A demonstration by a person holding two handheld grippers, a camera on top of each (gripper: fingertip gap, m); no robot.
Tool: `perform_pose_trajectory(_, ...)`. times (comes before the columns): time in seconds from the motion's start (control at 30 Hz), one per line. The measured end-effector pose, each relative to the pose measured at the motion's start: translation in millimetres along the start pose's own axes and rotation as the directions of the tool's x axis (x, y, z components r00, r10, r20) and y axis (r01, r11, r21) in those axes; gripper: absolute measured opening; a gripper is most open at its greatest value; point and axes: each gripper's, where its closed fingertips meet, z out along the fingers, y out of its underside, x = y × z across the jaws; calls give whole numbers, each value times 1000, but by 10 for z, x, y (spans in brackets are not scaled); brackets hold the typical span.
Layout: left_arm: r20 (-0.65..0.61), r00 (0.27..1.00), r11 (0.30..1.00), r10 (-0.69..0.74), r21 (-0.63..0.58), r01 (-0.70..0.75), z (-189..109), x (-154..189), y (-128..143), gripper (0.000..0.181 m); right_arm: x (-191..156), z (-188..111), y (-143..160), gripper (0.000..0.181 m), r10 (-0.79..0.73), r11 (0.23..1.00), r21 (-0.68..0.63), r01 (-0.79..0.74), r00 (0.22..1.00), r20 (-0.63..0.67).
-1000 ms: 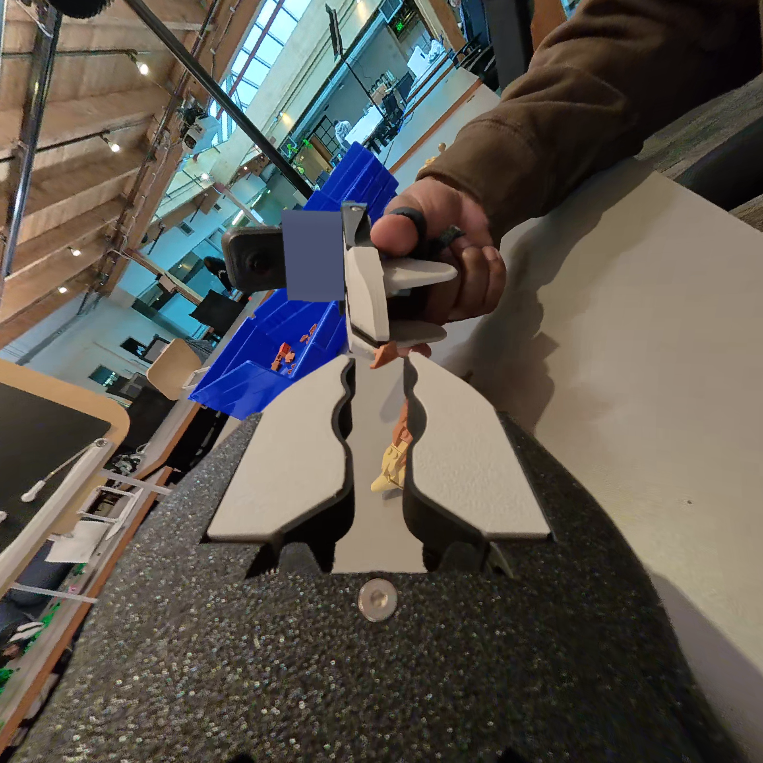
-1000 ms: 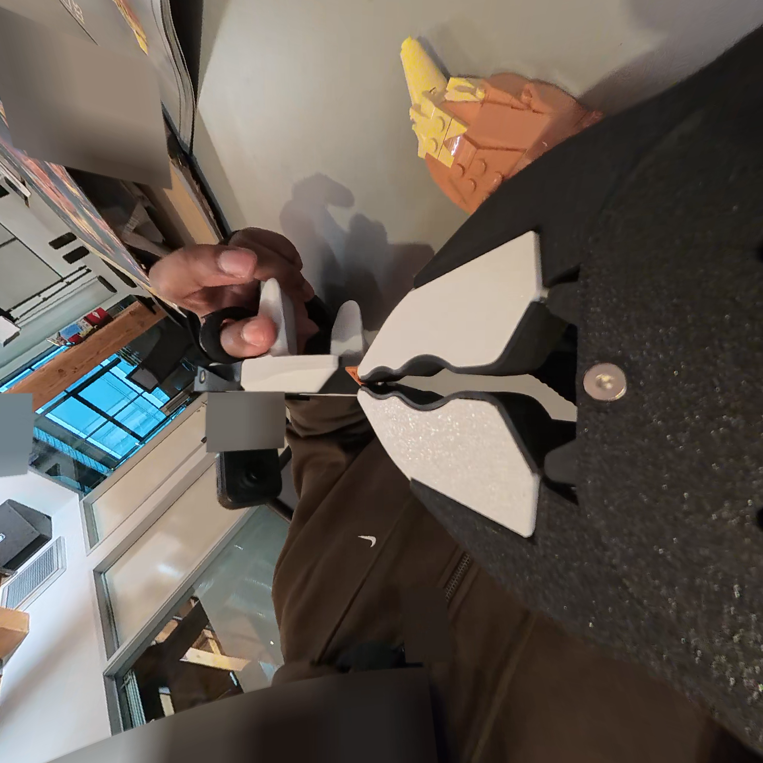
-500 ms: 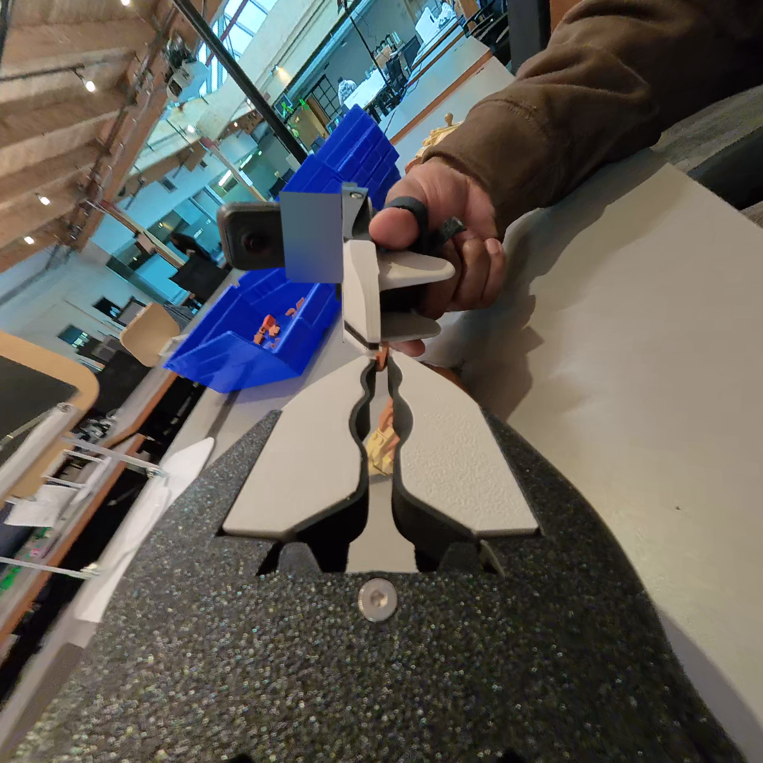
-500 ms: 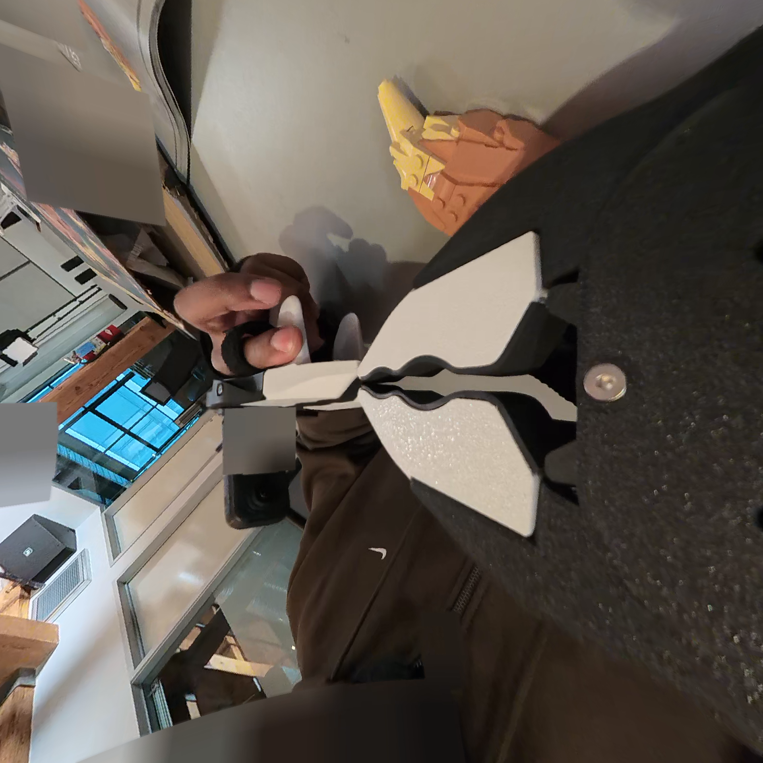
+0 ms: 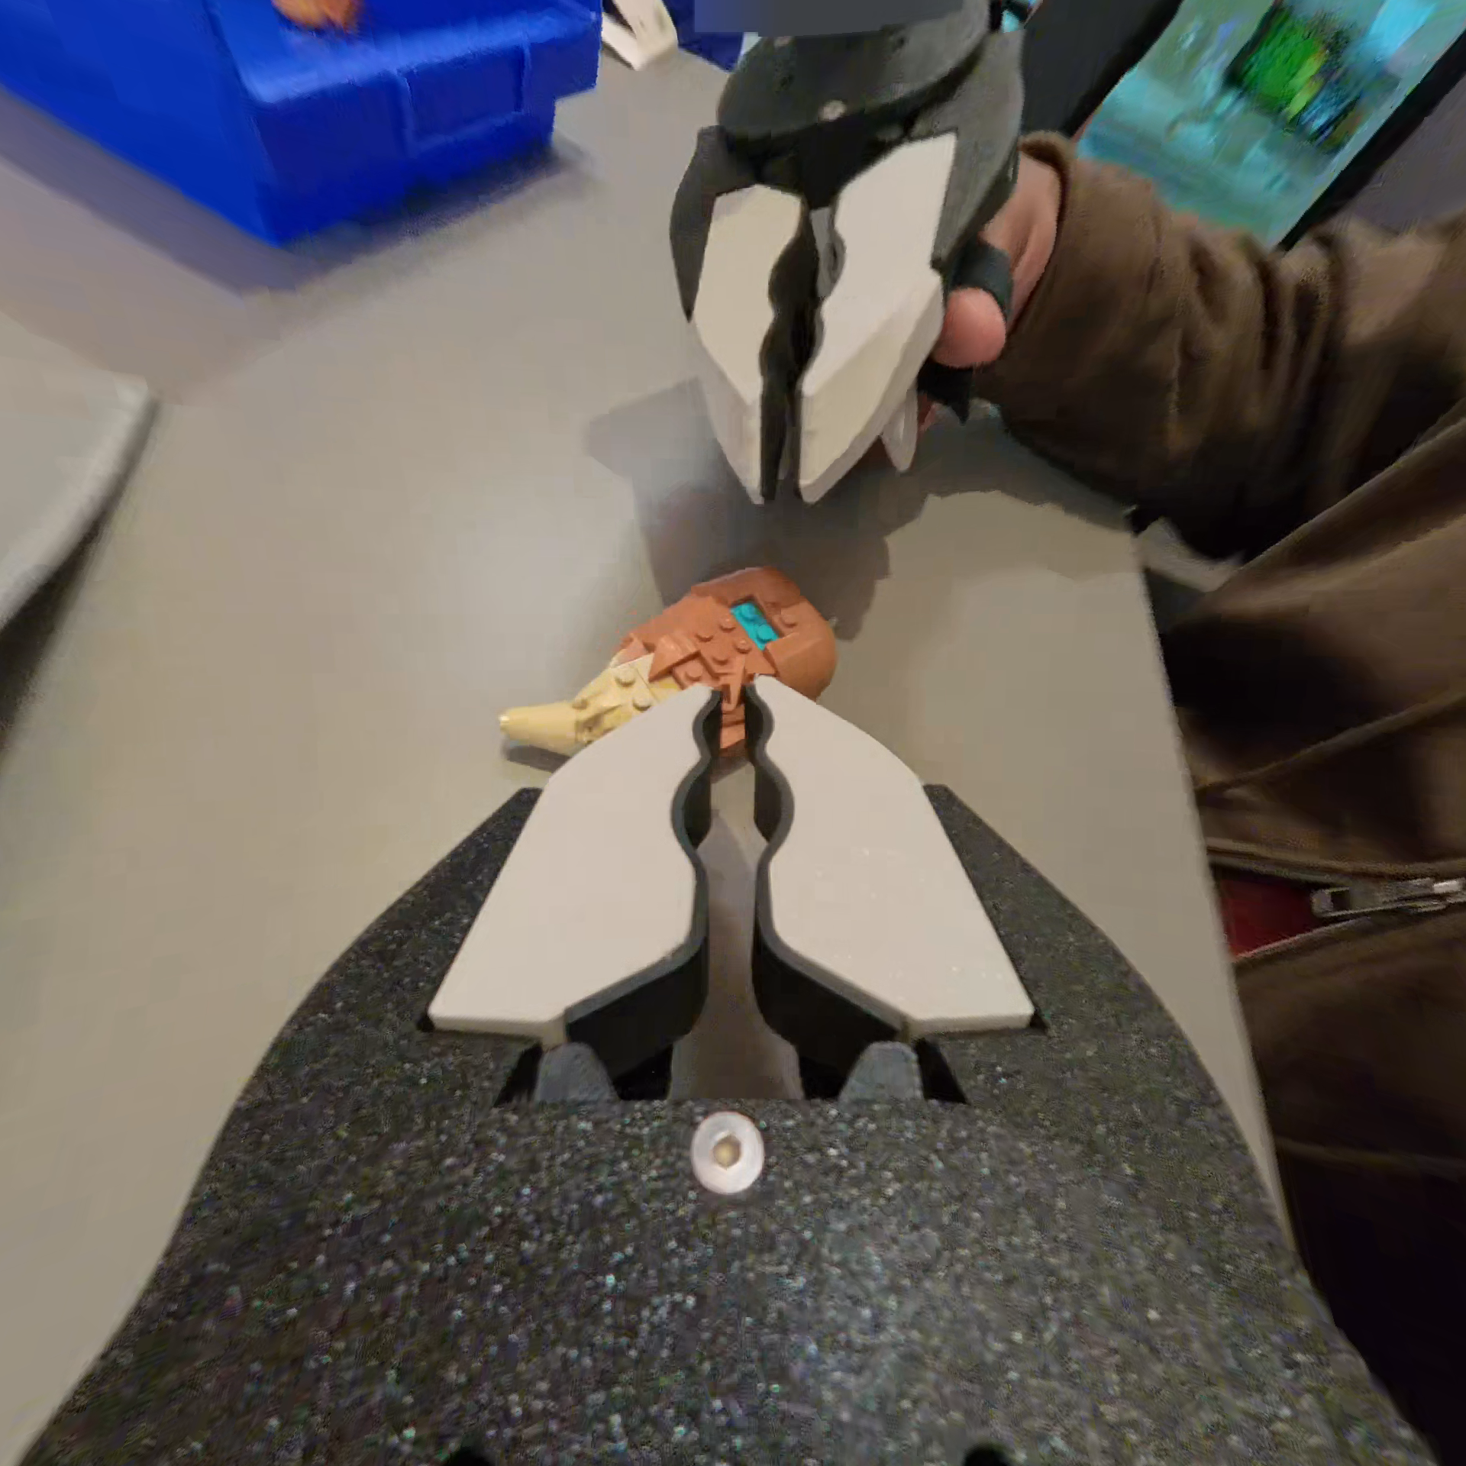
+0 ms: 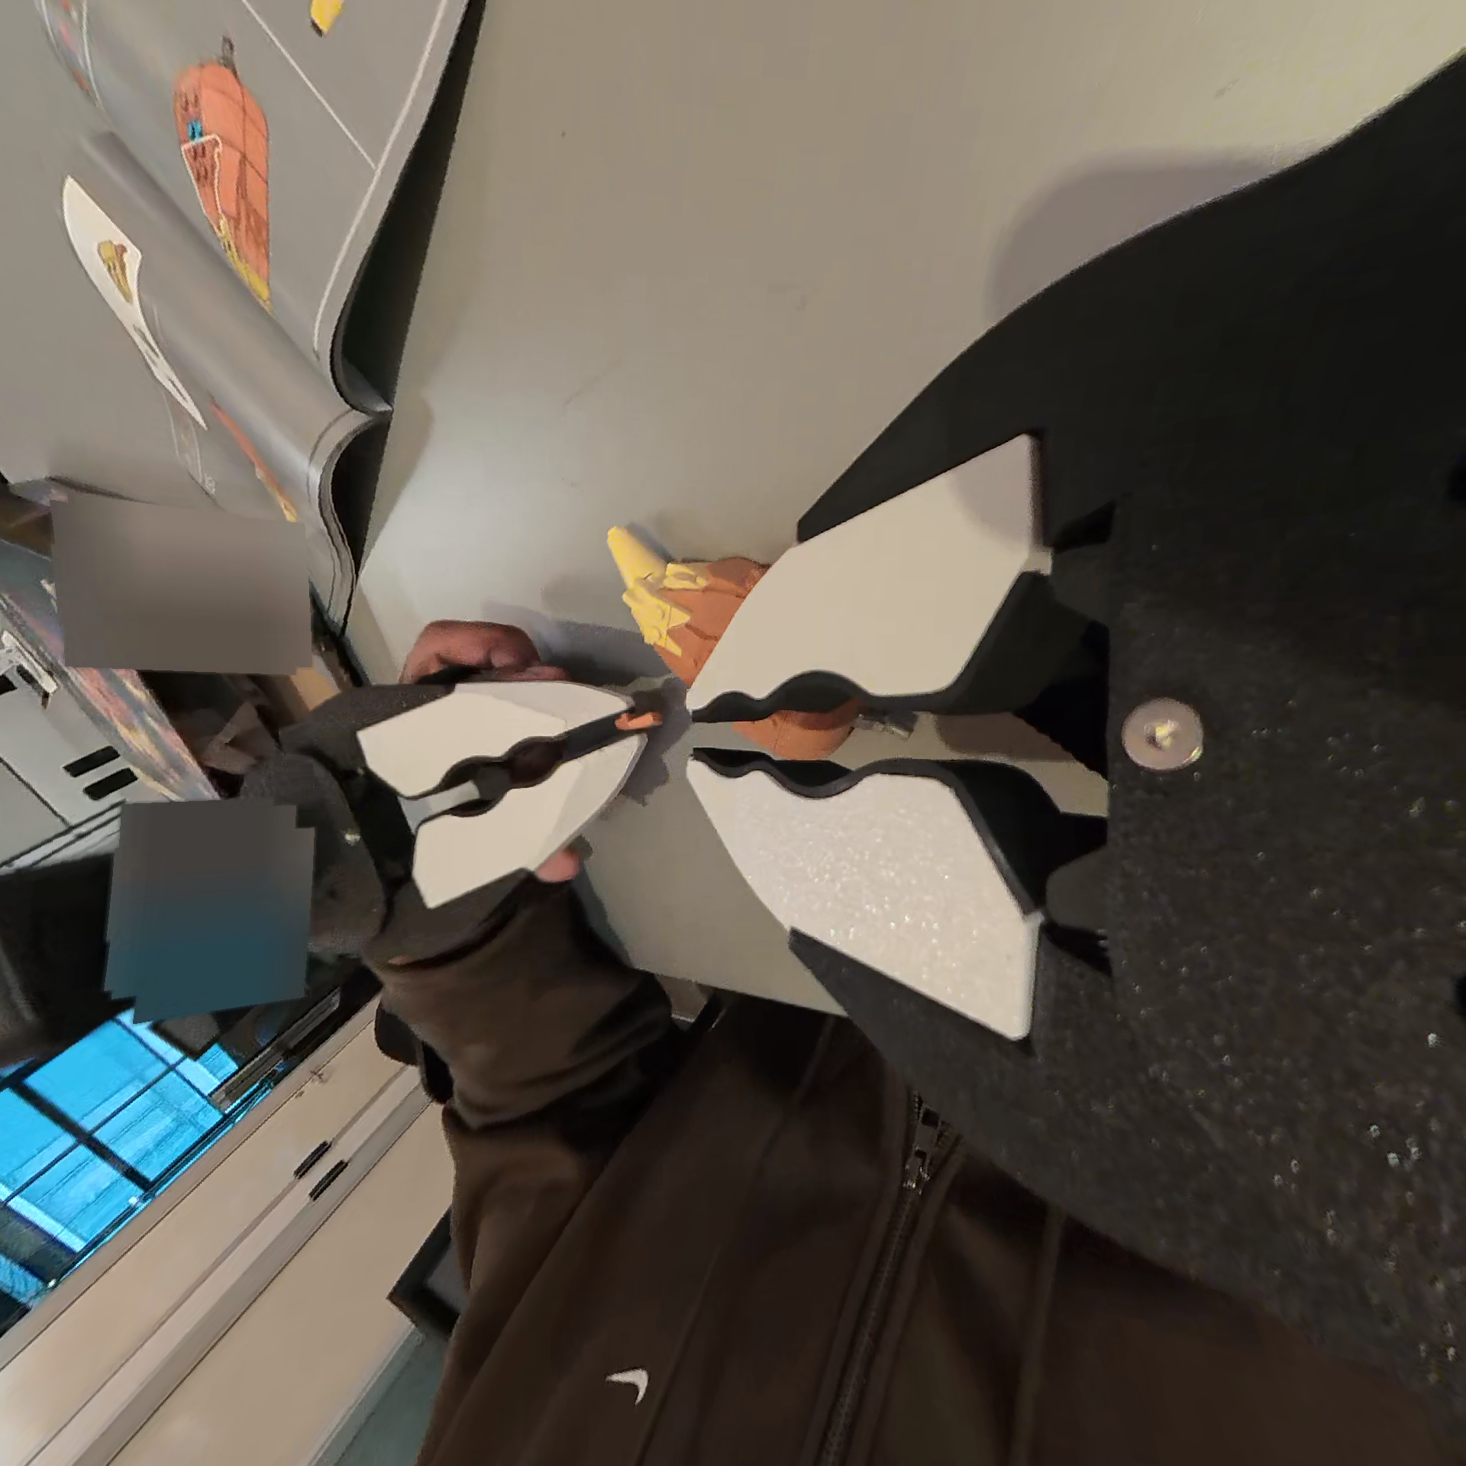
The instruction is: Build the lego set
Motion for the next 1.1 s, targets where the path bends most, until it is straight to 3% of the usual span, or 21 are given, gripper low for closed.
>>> perform_pose_trajectory(0.03, -44, 997, 998, -62, -4, 62, 16, 13, -12, 5, 14, -6, 15, 6, -5, 1000, -6, 5, 1000, -6)
perform_pose_trajectory(0.23, -90, 984, 987, -156, 13, 158, 50, -44, -96, 5, 19, -6, 71, 6, -58, 998, -39, 58, 998, -21)
perform_pose_trajectory(0.33, -112, 979, 983, -171, 52, 177, 55, -12, -175, 5, 60, 10, 33, 11, -195, 980, -53, 191, 974, -111)
perform_pose_trajectory(0.4, -127, 969, 970, -214, 88, 226, 67, 1, -250, 5, 90, 2, -46, 15, -363, 931, -70, 357, 905, -222)
perform_pose_trajectory(0.53, -213, 920, 918, -328, 158, 364, 93, 47, -416, 5, 47, 3, -116, 25, -657, 747, -183, 639, 666, -352)
perform_pose_trajectory(0.6, -241, 905, 904, -350, 167, 394, 107, 71, -458, 5, 20, -1, -169, 27, -713, 683, -206, 701, 580, -394)
perform_pose_trajectory(0.73, -253, 897, 897, -362, 166, 409, 127, 95, -480, 5, -1, -11, -234, 23, -760, 612, -238, 754, 478, -441)
perform_pose_trajectory(0.97, -290, 877, 885, -383, 158, 438, 151, 125, -487, 5, 28, 41, -170, 8, -800, 568, -304, 765, 426, -422)
perform_pose_trajectory(1.1, -297, 877, 882, -378, 173, 438, 159, 111, -509, 5, 40, 24, -181, 8, -786, 590, -298, 750, 448, -426)
